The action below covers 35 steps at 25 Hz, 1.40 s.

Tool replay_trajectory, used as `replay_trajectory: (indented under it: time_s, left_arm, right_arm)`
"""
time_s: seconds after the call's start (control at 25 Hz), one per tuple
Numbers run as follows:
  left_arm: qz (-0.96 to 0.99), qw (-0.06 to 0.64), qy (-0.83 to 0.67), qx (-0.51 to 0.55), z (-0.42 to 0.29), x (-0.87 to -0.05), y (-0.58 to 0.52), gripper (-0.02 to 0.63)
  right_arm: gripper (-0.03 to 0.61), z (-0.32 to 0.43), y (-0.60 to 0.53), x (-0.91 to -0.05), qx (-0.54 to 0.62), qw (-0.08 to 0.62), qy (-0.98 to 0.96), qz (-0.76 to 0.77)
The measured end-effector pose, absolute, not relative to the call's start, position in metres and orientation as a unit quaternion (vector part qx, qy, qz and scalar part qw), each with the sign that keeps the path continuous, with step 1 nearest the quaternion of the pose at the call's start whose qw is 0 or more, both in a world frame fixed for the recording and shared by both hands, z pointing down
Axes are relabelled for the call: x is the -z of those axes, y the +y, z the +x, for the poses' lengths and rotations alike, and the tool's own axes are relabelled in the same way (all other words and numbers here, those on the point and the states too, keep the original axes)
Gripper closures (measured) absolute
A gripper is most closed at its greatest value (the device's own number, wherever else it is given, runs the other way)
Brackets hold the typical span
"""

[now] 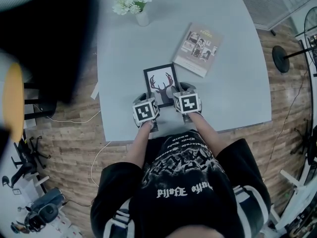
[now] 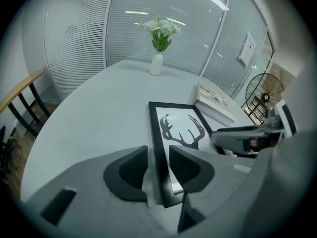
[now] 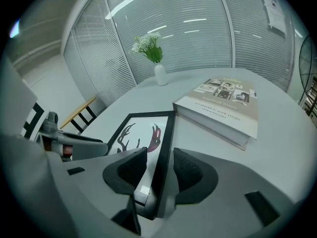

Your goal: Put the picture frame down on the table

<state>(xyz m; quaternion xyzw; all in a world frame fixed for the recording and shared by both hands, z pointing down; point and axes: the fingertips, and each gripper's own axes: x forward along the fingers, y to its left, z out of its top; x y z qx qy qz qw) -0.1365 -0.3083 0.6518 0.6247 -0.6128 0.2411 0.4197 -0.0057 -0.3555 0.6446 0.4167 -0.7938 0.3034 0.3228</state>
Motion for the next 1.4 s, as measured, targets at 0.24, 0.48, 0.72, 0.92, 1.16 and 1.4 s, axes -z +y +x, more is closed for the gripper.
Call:
replay_trajectory:
  time_s: [0.24, 0.48, 0.72, 0.92, 1.16, 1.4]
  left_arm:
    - [0.643, 0.405, -0.616, -0.210, -0.134, -0.634, -0.307, 0.471]
    - [0.673, 0.374, -0.613, -0.177, -0.124, -0.604, -0.304, 0.471]
    - [0.709, 0.325, -0.607, -0.151, -0.116, -0.567, -0.295, 0.471]
    - [0.735, 0.292, -0.596, -0.137, -0.113, -0.541, -0.275, 0.471]
    - [0.750, 0.277, -0.587, -0.125, -0.115, -0.519, -0.251, 0.471]
    - [0.770, 0.249, -0.577, -0.114, -0.113, -0.499, -0.237, 0.472]
  right_arm:
    - [0.423, -0.008, -0.351, -0.627, -0.286, 0.304, -0.807, 0.418]
    - [0.423, -0.001, -0.343, -0.599, -0.257, 0.275, -0.820, 0.432]
    - [0.423, 0.007, -0.327, -0.571, -0.228, 0.247, -0.830, 0.446]
    - [0.423, 0.015, -0.308, -0.543, -0.205, 0.216, -0.833, 0.466]
    - [0.423, 0.021, -0.284, -0.512, -0.179, 0.190, -0.834, 0.486]
    - [0.423, 0.022, -0.259, -0.494, -0.171, 0.166, -0.833, 0.499]
